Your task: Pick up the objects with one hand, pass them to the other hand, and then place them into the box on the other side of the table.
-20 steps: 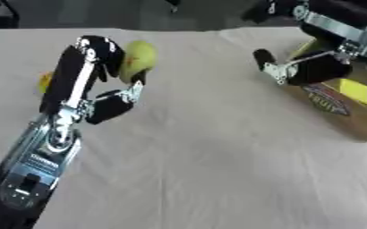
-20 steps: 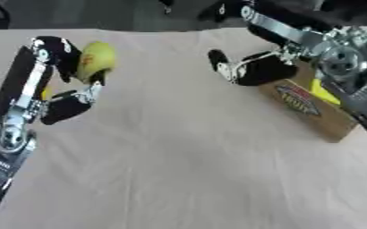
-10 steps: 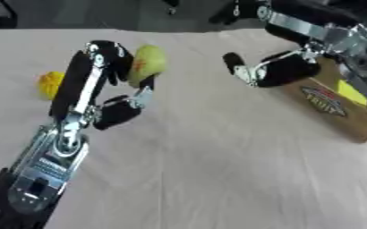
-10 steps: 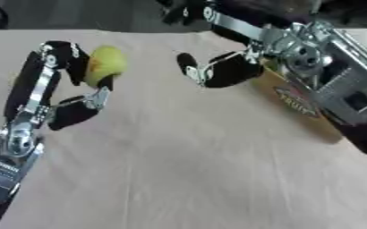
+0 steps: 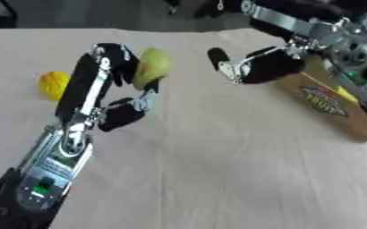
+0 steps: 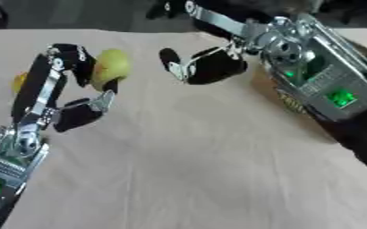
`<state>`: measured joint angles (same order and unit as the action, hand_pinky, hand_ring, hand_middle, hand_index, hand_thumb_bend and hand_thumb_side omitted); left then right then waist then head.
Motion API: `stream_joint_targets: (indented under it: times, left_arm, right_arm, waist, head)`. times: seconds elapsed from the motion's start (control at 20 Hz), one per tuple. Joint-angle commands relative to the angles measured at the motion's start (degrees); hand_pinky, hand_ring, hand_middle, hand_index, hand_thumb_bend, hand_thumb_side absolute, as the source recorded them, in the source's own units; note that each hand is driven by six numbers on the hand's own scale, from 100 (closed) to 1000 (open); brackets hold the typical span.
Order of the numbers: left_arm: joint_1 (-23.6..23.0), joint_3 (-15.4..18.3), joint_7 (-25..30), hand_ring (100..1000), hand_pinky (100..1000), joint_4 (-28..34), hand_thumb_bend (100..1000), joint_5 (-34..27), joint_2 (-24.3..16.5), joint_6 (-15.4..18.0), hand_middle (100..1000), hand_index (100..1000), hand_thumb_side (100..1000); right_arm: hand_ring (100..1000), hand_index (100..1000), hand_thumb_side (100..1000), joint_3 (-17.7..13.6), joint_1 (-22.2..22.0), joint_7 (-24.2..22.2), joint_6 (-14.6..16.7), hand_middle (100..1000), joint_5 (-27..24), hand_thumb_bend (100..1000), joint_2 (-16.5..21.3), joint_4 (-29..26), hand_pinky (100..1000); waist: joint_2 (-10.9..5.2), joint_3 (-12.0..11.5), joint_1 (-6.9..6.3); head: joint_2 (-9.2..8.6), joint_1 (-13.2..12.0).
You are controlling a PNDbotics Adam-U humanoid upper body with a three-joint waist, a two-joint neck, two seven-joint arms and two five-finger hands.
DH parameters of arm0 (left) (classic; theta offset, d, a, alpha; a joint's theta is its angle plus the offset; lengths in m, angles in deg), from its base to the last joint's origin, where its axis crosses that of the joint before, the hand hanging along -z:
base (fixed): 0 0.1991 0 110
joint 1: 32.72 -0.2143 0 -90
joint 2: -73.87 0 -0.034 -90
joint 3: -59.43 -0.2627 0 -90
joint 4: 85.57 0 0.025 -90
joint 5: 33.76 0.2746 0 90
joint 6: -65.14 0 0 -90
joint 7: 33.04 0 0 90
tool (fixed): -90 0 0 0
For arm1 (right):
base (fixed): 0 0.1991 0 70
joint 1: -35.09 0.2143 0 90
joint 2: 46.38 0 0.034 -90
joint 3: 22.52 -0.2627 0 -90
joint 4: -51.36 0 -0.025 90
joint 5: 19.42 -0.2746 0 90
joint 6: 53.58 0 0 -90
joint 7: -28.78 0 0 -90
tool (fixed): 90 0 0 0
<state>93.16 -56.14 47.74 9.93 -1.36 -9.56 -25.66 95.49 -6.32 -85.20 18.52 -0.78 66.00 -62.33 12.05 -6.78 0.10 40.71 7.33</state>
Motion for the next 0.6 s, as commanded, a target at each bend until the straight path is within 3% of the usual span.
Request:
stream_joint_targets:
  times: [0.05,0.6]
  left_arm:
    - [1.33,-0.05,0.11,375,326,0.59,100,0.39,0.36,0.64,354,450,100]
    - [2.05,-0.34,0.65,374,329,0.61,100,1.26,1.34,1.46,354,451,100]
  right_arm:
    - [902,896,241,0.14,1.39,-1.35,-0.22,861,1.05,100,-0.31,-0.90,947]
    - [917,912,275,1.29,2.04,-5.69,-0.90,876,4.26,100,-2.72,-0.90,952]
  waist:
    - [-1.31,-0.17,0.07]
    - [-1.29,-0.90,0.16]
  head:
    - [0.11,0.38]
    - [0.28,1.24]
